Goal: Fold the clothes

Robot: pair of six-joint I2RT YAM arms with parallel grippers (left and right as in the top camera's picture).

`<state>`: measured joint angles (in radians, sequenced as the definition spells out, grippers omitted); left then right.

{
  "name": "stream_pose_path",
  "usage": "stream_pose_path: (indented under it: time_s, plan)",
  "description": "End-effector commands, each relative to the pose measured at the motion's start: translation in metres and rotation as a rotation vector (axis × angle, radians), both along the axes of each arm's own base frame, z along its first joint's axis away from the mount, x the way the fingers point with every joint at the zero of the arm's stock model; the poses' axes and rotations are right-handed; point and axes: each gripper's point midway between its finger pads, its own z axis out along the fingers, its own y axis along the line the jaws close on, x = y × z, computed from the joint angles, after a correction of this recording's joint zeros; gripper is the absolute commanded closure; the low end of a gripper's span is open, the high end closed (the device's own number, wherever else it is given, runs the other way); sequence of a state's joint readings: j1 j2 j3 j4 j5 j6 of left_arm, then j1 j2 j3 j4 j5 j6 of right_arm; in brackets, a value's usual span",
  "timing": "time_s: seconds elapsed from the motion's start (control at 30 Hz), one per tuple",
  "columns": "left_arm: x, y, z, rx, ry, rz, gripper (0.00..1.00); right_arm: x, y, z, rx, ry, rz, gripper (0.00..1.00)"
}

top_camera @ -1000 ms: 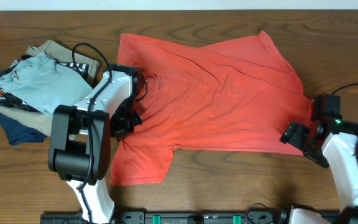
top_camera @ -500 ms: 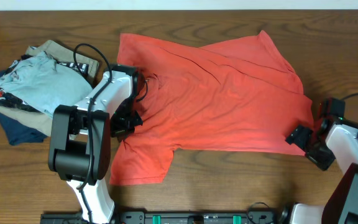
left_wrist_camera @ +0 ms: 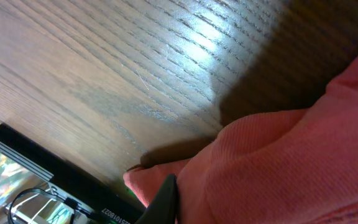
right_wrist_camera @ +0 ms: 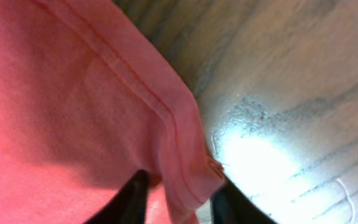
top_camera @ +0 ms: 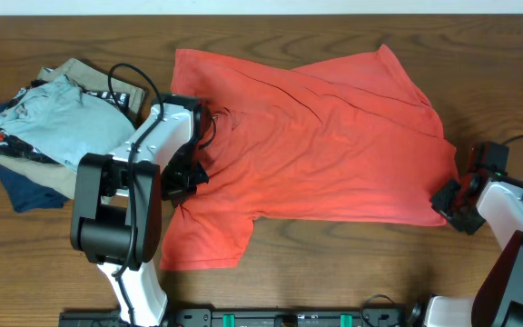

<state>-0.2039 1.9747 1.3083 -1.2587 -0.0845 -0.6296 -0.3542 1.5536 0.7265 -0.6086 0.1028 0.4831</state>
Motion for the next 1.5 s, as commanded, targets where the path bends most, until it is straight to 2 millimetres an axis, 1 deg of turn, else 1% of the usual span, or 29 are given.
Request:
stream_pose_path:
  time_s: [0.0,0.1,0.17,0.23,0.37,0.47,0.53,0.6,0.67,0.7,0.73,0.77,0.8,0.87,0.97,1.03,1.17,1.23,1.33,1.47]
  plan:
    - [0.000,0.001,0.004,-0.003,-0.008,-0.003,0.94,-0.018,0.002,-0.013,0.005,0.069,0.002,0.77]
    - [0.000,0.001,0.004,-0.003,-0.007,-0.003,0.94,-0.030,0.005,-0.022,0.005,0.096,0.001,0.89]
    - [0.000,0.001,0.004,-0.003,-0.007,-0.004,0.94,-0.036,0.007,-0.027,0.009,0.107,0.001,0.99]
    - [-0.001,0.000,0.004,-0.006,-0.006,-0.002,0.94,-0.040,0.009,-0.028,0.017,0.118,0.001,0.99]
    - [-0.002,-0.015,0.003,-0.120,0.018,-0.053,0.94,-0.040,0.015,-0.025,0.052,0.118,0.015,0.99]
    - [0.002,-0.018,0.010,-0.156,0.001,-0.092,0.94,-0.026,0.024,-0.012,0.114,0.071,0.058,0.99]
    - [0.006,-0.020,0.020,-0.175,-0.038,-0.109,0.94,-0.011,0.029,0.006,0.150,0.018,0.092,0.99]
    - [0.012,-0.026,0.037,-0.230,-0.103,-0.148,0.94,0.006,0.031,0.033,0.165,-0.048,0.134,0.99]
    - [0.019,-0.034,0.058,-0.285,-0.183,-0.189,0.94,0.020,0.030,0.062,0.157,-0.112,0.174,0.99]
    - [0.022,-0.037,0.072,-0.314,-0.232,-0.215,0.94,0.027,0.029,0.082,0.142,-0.153,0.198,0.99]
    - [0.024,-0.040,0.085,-0.337,-0.280,-0.237,0.94,0.031,0.028,0.097,0.130,-0.179,0.212,0.99]
    - [0.026,-0.042,0.103,-0.356,-0.345,-0.262,0.94,0.036,0.026,0.120,0.106,-0.220,0.233,0.99]
    - [0.027,-0.042,0.116,-0.359,-0.394,-0.272,0.94,0.039,0.025,0.137,0.087,-0.250,0.248,0.99]
    - [0.027,-0.042,0.141,-0.367,-0.492,-0.289,0.94,0.042,0.024,0.172,0.049,-0.309,0.277,0.99]
    - [0.024,-0.041,0.185,-0.377,-0.668,-0.314,0.94,0.039,0.025,0.224,-0.009,-0.398,0.309,0.99]
    - [0.021,-0.041,0.213,-0.384,-0.783,-0.329,0.94,0.035,0.026,0.252,-0.040,-0.453,0.314,0.99]
    - [0.011,-0.039,0.271,-0.394,-1.014,-0.359,0.94,0.026,0.030,0.299,-0.100,-0.558,0.325,0.99]
    - [0.002,-0.037,0.306,-0.398,-1.137,-0.374,0.93,0.020,0.032,0.323,-0.133,-0.610,0.333,0.99]
    - [-0.013,-0.034,0.354,-0.402,-1.297,-0.392,0.94,0.012,0.033,0.353,-0.182,-0.670,0.342,0.99]
    - [-0.034,-0.027,0.409,-0.391,-1.473,-0.401,0.94,-0.003,0.028,0.389,-0.271,-0.723,0.316,0.99]
